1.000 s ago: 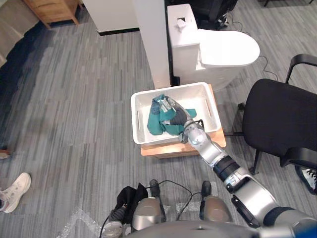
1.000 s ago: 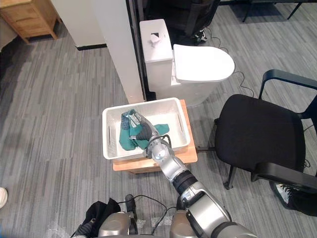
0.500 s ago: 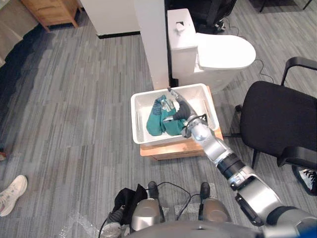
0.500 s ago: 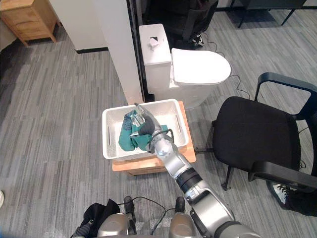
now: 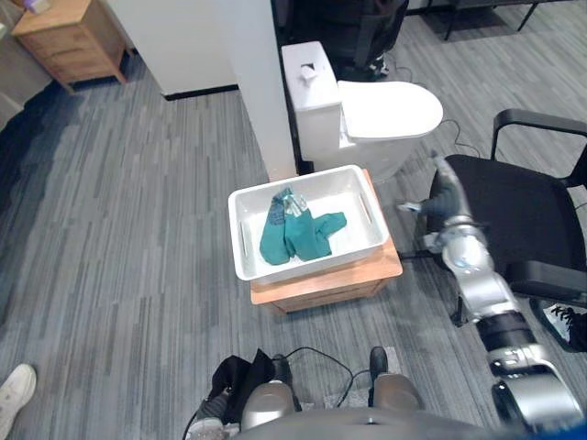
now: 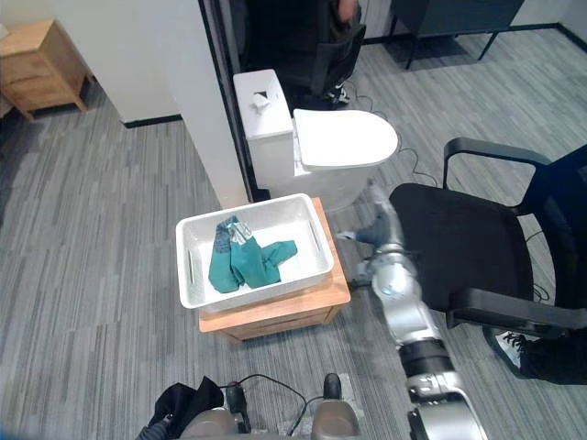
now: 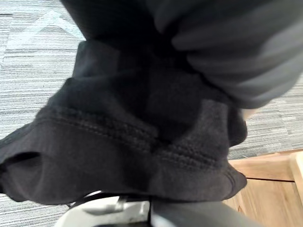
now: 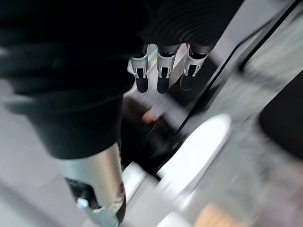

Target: Tidy the bed and pick cloth on bed and put in laundry

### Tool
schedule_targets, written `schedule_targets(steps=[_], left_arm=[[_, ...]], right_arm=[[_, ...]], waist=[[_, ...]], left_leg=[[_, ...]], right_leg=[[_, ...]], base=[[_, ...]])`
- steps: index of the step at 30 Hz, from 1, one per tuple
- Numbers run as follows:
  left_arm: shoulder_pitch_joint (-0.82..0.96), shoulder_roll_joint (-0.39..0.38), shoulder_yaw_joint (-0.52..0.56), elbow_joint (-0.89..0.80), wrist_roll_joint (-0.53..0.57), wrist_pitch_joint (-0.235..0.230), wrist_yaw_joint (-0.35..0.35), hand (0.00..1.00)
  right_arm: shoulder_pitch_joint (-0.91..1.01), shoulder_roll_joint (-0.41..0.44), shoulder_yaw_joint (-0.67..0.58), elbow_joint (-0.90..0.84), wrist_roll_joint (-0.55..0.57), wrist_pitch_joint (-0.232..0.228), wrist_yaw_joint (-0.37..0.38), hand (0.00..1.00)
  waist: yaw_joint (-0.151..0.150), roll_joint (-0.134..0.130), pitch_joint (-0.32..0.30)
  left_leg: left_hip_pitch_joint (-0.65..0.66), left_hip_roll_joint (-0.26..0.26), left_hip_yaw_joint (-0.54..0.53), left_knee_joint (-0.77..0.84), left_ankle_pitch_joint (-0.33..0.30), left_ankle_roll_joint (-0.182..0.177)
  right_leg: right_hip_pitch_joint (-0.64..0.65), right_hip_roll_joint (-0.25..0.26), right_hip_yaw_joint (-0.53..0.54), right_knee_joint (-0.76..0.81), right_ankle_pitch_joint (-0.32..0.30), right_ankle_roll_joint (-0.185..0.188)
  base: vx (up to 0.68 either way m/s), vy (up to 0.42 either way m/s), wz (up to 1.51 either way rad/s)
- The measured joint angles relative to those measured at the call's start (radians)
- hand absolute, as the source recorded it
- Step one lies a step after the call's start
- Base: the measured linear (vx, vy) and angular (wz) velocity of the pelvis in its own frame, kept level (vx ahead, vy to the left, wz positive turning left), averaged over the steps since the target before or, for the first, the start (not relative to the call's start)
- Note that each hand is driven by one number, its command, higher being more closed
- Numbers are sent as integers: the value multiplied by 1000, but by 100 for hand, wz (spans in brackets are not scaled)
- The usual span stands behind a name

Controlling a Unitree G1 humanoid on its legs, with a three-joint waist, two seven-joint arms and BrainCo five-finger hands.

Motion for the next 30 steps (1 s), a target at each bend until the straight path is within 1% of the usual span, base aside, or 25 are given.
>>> schedule_targets(steps=[1,3,4,8,11,13,15,16,17,18,19,22,24,25,26,27,29,30], left_arm=[[10,-1,1,0,0,0,0,100],[21,-4,1,0,0,0,0,100],[28,-6,1,0,1,0,0,100],[38,-17,6,2,1,1,0,100],[41,-31,15,2,1,1,0,100],[40,-49,42,2,0,1,2,100],[40,-56,53,3,0,2,2,100],[41,-60,65,3,0,2,2,100],[41,-68,84,4,-1,2,2,100],[42,-70,95,4,-2,2,3,100],[42,-76,116,4,-2,3,3,100],[39,-73,138,3,-4,2,8,100],[40,-69,144,3,-11,2,8,100],[42,-68,151,3,-12,2,9,100],[42,-67,152,2,-12,2,9,100],[41,-65,152,1,-13,1,9,100],[38,-63,154,1,-40,-1,10,100],[39,-63,158,1,-73,-3,13,100]], right_arm=[[38,0,-44,4,0,1,-9,0],[100,0,-102,28,8,2,-18,0],[132,0,-131,68,9,5,-20,0],[230,34,-164,181,49,15,-23,0],[300,122,-178,272,72,16,-23,0],[351,210,-202,371,88,18,-20,0],[383,253,-206,444,90,22,-16,0],[403,288,-207,495,103,27,-13,0],[413,321,-210,543,123,30,-8,0],[413,331,-238,549,136,29,-7,0],[422,333,-247,580,152,31,-4,0],[450,333,-249,636,176,37,10,0],[463,335,-249,655,186,40,27,0],[472,336,-250,669,186,49,40,0],[473,336,-250,675,185,53,45,0],[475,337,-251,685,185,58,49,0],[474,336,-251,699,185,64,56,0],[475,335,-251,710,185,65,57,0]], waist=[[-9,0,-12],[-14,4,-29],[-18,6,-38],[-28,16,-51],[-26,26,-67],[-16,35,-76],[-6,32,-87],[-3,38,-98],[-1,36,-99],[-1,37,-99],[0,34,-99],[26,18,-118],[29,9,-122],[32,2,-128],[34,3,-131],[39,-1,-131],[49,-3,-131],[53,-13,-130]], left_leg=[[0,0,1,0,-2,-2],[1,0,5,0,-5,-2],[3,0,9,0,-6,-3],[20,3,15,-1,-11,-7],[25,10,22,-3,-14,-11],[36,16,24,-5,-15,-14],[38,17,27,-6,-17,-16],[40,18,27,-6,-20,-16],[44,19,26,-6,-23,-19],[47,19,27,-6,-25,-19],[52,19,28,-6,-29,-18],[56,18,29,-6,-35,-17],[56,17,19,-7,-35,-17],[53,15,11,-7,-36,-18],[53,14,9,-7,-36,-18],[51,9,-5,-7,-36,-18],[49,6,-32,-7,-34,-15],[43,2,-58,-7,-31,-10]], right_leg=[[0,0,0,-3,0,0],[0,0,2,-7,0,0],[0,0,5,-8,0,0],[17,2,5,-9,-2,-1],[19,6,2,-9,-4,-3],[35,9,-2,-9,-7,-4],[37,9,-5,-5,-16,0],[40,8,-15,2,-22,-1],[40,6,-17,11,-29,-2],[43,5,-17,12,-31,-1],[54,2,-16,12,-33,-1],[62,1,-19,7,-36,-3],[69,0,-28,6,-44,3],[71,-2,-38,8,-47,4],[72,-3,-42,9,-47,4],[78,-5,-56,9,-49,5],[88,-9,-82,7,-56,6],[97,-14,-109,8,-65,8]], base=[[0,0,0],[11,1,-7],[14,3,-8],[6,-1,-4],[3,-11,-4],[0,0,0],[11,-10,8],[13,-7,14],[6,-9,12],[-14,0,4],[0,0,0],[9,2,2],[27,2,14],[32,5,16],[46,27,22],[46,25,29],[47,5,41],[48,-17,69]])
